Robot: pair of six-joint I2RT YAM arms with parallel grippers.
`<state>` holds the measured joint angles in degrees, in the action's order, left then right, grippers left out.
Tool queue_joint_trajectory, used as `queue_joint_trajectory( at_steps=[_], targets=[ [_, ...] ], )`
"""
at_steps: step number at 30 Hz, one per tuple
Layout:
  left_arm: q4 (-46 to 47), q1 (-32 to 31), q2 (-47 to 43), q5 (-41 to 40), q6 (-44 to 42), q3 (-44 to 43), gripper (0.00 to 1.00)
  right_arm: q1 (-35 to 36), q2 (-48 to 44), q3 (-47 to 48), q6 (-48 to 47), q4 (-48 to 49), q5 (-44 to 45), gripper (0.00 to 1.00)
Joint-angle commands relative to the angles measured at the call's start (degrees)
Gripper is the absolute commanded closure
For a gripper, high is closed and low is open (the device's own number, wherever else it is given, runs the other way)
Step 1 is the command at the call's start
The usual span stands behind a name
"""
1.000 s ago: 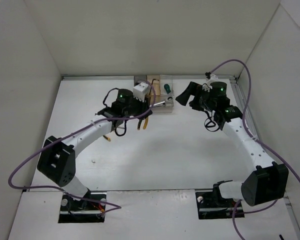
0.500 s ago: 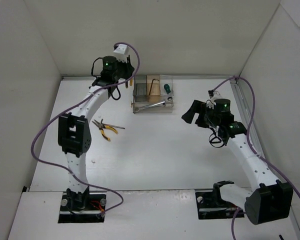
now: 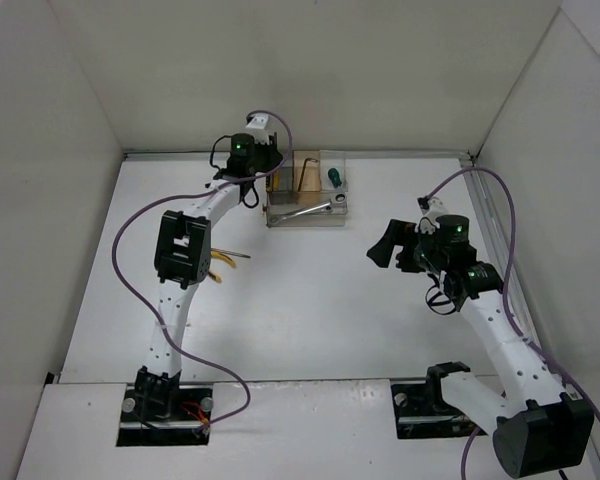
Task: Sort the tools into containers
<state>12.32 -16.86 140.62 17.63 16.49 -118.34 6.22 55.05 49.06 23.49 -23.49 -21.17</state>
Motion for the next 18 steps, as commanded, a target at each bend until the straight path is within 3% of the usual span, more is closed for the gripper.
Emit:
queue_joint_trajectory(
  at_steps=[1,18],
  targets=[
    [10.36,0.25,-2.81,0.83,1.52,-4.88,1.00,-0.42,0.14,0.16,-1.43,1.69,-2.03,0.17],
    [11.24,0.25,-0.43,2.32,6.45,-4.80,1.00,-0.33,2.52,0.25,-1.69,1.60,-2.12,0.17]
  ],
)
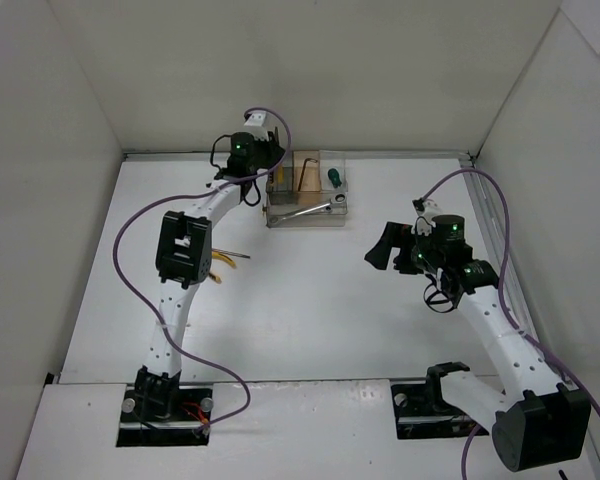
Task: Sort the tools into containers
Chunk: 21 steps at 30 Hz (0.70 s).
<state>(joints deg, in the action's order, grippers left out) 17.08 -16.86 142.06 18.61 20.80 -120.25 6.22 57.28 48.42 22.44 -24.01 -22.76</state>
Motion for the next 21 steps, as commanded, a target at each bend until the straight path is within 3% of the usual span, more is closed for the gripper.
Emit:
queue_joint_trajectory(
  at_steps=[1,13,20,21],
  targets=[
    [6.39,0.25,-1.87,1.34,2.75,-2.63,1.00,-0.33,0.38,0.97,-0.55,2.13,-0.44,0.16],
    [4.89,0.25,-3.28,1.51,3.90,1.68,0.79,-0.42,0.38,1.59,-0.20,2.13,-0.35,0.16],
    [4.45,0.25,-7.21,0.47,3.99,5.44,0.49,-0.42,-1.29,1.15,0.33,2.13,-1.67,0.16],
    [4.89,0.25,-8.10,-0.58,3.73,6.42,0.41,-0.33,-1.46,1.15,0.33,2.04,-1.58,0.16]
  ],
)
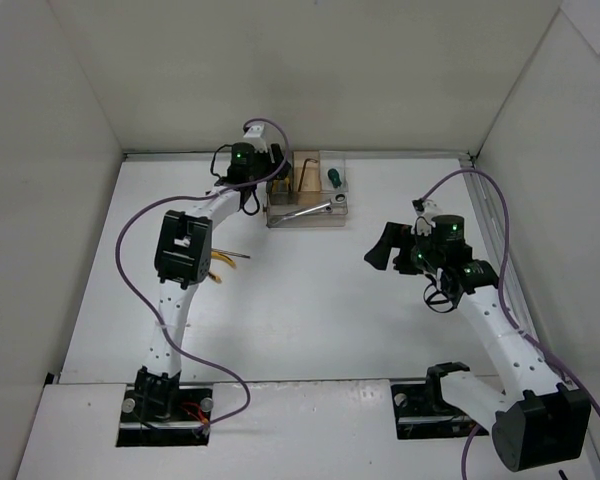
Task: Sort the tools into containers
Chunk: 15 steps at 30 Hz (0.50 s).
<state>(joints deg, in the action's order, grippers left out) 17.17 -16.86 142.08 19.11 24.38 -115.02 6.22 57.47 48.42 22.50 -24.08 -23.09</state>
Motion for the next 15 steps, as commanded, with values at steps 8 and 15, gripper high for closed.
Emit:
queue_joint_trajectory(
  at_steps=[8,15],
  targets=[
    [-1.69,0.25,-23.50,-16.61,0.57,9.89,0.23,-0.59,-2.98,2.29,-0.62,1.14,-0.12,0.16],
    [-28.26,0.25,-39.23,-37.73,16.19,20.97,0.19,-0.42,-1.58,2.73,-0.27,-1.94,3.05,0.17]
  ],
)
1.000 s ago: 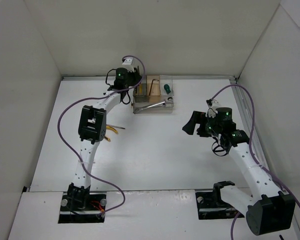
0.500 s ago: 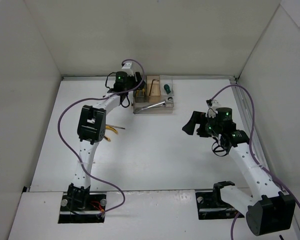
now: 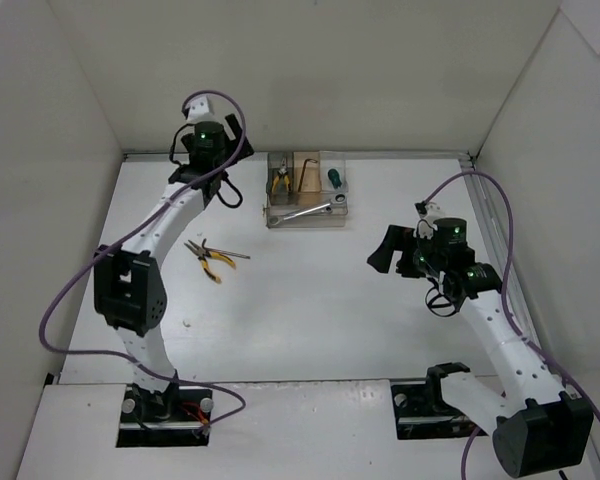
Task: Sort the tools into containers
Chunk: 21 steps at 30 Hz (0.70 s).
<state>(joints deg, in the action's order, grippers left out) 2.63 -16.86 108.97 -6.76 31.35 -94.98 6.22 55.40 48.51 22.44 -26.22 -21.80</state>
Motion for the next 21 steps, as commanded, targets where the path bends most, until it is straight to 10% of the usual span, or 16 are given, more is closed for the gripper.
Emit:
queue_joint_trajectory(
  at_steps=[1,8,21],
  targets=[
    [-17.62,0.95,-6.92,-12.39,10.90,1.46,0.19,-0.33,0.50,2.64,-0.03,-0.23,1.76,0.17],
    [-38.38,5.08,-8.68,-10.82,20.40,8.40,0.20,-0.24,-1.95,1.41,-0.64,-1.20,1.68,0.17],
    [-40.07,5.79,-9.21,-2.99,24.46,18.42,0.29,0.64,-3.28,0.79,-1.08,-1.47,1.85,0.17]
  ],
)
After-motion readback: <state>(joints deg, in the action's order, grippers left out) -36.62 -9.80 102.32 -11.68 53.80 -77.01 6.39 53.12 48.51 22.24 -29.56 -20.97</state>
